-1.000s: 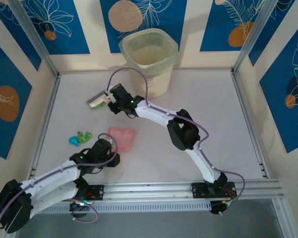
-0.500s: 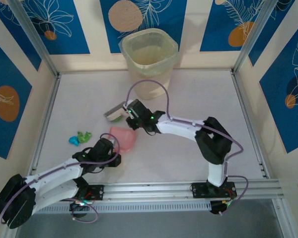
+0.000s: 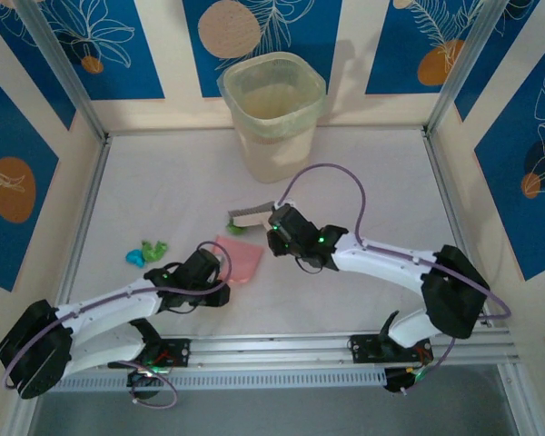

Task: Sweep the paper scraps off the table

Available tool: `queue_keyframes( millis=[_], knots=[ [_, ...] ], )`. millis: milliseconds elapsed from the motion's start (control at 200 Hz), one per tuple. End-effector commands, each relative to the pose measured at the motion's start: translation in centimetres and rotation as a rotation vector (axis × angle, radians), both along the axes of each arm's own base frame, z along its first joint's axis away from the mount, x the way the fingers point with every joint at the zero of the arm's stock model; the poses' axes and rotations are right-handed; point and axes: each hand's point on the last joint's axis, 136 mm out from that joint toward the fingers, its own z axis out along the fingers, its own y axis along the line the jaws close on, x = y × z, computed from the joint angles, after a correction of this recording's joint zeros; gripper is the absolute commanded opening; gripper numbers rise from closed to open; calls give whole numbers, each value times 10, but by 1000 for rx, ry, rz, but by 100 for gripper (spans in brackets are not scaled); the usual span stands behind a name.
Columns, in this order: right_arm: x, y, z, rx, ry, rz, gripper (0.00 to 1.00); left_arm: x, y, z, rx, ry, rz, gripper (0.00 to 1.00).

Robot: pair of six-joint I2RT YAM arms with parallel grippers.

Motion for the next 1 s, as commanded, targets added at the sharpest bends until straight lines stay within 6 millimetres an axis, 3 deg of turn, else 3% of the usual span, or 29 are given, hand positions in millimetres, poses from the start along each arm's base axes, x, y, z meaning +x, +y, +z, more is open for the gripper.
queue_keyframes(
  millis=[0,210,410,580,750,995],
  knots=[
    [-3,-11,20,107,2,-99,0,-17,5,-1,50,91,-29,0],
    [-4,-21,35,185,1,-100,0,-24,5,5,36,139,-4,0],
    [2,-12,45,165,-10,-47,0,-27,-3,6,16,213,17,0],
    [6,-4,50,153,-15,-18,0,-15,-5,14,44,213,35,0],
    [15,-3,43,33,-12,-10,0,0,-4,20,35,214,67,0],
    [12,25,36,-36,15,97,0,19,-6,17,-1,221,116,0]
  ],
)
